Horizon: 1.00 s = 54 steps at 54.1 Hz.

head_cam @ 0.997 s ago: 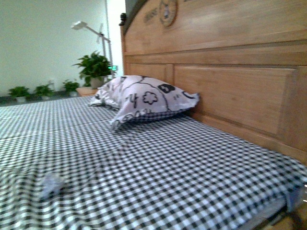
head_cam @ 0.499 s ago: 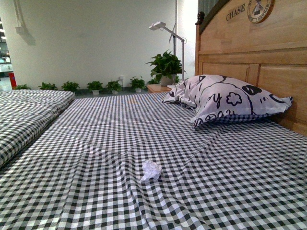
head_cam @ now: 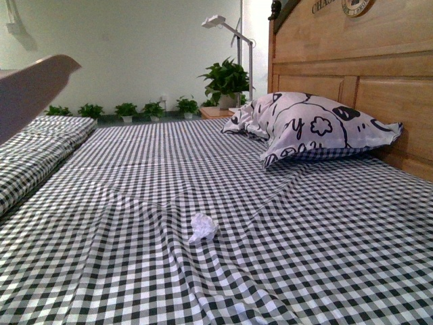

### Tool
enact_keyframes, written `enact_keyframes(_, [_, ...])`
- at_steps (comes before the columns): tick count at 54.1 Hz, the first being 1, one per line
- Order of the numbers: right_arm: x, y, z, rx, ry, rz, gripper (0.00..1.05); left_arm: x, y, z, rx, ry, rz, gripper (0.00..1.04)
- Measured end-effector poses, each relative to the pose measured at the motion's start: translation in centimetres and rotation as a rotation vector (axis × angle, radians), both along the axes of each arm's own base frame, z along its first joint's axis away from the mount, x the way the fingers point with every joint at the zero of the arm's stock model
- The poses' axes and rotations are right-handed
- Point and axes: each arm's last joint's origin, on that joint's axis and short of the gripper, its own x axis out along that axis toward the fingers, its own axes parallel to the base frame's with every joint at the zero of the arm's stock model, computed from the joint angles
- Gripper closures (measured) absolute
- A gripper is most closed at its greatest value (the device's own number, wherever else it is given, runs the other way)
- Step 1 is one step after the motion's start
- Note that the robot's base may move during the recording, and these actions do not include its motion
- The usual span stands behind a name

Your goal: Clean up trash

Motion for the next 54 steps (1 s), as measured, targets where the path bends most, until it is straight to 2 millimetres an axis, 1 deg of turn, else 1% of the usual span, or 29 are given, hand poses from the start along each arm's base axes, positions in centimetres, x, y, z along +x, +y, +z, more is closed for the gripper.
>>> enact_keyframes(7, [0.0,0.0,0.0,0.0,0.0,0.001,0.85,2.7,0.7,0.0,0.13,0.0,-0.07,0.78])
enact_keyframes(11, [0.0,0.0,0.0,0.0,0.0,0.001,0.85,4.0,0.8,-0.3,0.173,0.021,-0.12,0.78])
enact_keyframes(19, [0.0,0.0,0.0,0.0,0.0,0.001,0.85,6.2,0.1,-1.6,0.272,0.037,-0.244,0.78])
enact_keyframes(25, [0.0,0.0,0.0,0.0,0.0,0.001,0.85,7.7,-0.7,-2.4,0.293,0.047,-0.315,0.78])
enact_keyframes(32, [0.0,0.0,0.0,0.0,0.0,0.001,0.85,8.8,-1.6,-3.4,0.294,0.083,-0.394,0.78])
enact_keyframes(39, [0.0,0.0,0.0,0.0,0.0,0.001,0.85,9.7,-2.1,-4.5,0.308,0.129,-0.455,0.78])
enact_keyframes(54, [0.0,0.0,0.0,0.0,0.0,0.001,0.85,11.4,-1.8,-7.0,0.327,0.215,-0.507,0.78])
